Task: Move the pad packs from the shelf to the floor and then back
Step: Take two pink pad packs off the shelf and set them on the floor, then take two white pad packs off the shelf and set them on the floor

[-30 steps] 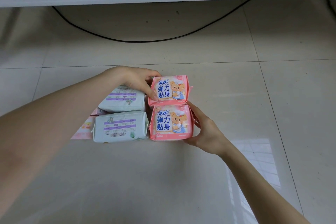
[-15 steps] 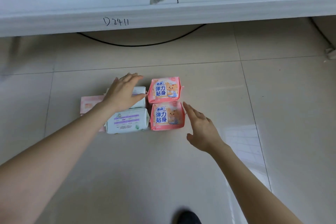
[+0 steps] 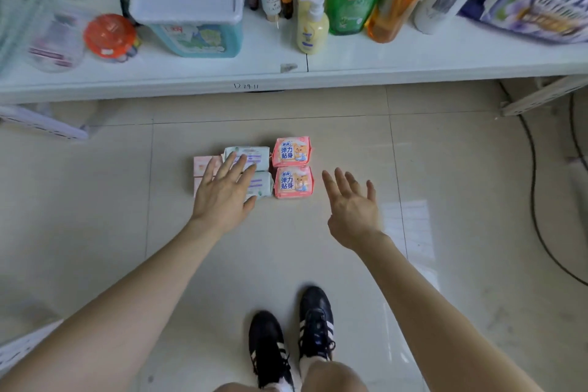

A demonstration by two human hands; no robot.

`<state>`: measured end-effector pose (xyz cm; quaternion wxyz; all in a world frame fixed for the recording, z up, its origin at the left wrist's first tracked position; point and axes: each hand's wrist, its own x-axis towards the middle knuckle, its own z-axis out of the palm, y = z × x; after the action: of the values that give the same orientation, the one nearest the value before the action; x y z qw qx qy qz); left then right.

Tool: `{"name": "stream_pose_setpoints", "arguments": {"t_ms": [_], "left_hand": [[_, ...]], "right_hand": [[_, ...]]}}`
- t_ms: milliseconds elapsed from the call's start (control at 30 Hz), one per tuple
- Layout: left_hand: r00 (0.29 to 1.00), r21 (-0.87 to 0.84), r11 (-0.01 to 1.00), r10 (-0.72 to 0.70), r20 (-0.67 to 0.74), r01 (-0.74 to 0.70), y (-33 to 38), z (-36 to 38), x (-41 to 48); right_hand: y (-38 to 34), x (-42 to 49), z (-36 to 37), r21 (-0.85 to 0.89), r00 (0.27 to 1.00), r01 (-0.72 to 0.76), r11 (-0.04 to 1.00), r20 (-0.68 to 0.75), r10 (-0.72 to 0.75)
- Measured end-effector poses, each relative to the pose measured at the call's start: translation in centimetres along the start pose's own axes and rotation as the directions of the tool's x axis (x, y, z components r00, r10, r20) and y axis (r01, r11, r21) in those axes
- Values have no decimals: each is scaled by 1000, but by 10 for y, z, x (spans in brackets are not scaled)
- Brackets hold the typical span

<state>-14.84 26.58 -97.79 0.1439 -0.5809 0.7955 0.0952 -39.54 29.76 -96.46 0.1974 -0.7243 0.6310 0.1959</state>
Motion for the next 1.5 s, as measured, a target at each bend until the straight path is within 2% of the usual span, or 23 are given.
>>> {"name": "stream_pose_setpoints", "arguments": {"t_ms": [400, 733, 967, 1200, 1367, 1500], "left_hand": [[998, 2, 998, -64, -28, 64, 18, -181, -95], [989, -1, 993, -119, -87, 120, 3, -316, -175], [969, 28, 988, -141, -205, 149, -20, -402, -231], [914, 89, 978, -145, -379, 191, -50, -488, -275], [837, 96, 969, -144, -528, 227, -72, -557, -300], [749, 103, 957, -143, -647, 272, -91, -619, -321]], "right_hand": [[-9, -109, -175, -70, 999, 17, 997, -31, -19], [-47, -195, -307, -55, 986, 2, 998, -165, -12], [-83, -255, -377, -69, 955, 6, 998, -295, -27], [-118, -301, -458, -49, 869, 41, 998, -491, -60], [-140, -333, -526, -79, 778, 68, 995, -620, -102], [-160, -363, -584, -107, 651, 87, 990, -747, -138]]}}
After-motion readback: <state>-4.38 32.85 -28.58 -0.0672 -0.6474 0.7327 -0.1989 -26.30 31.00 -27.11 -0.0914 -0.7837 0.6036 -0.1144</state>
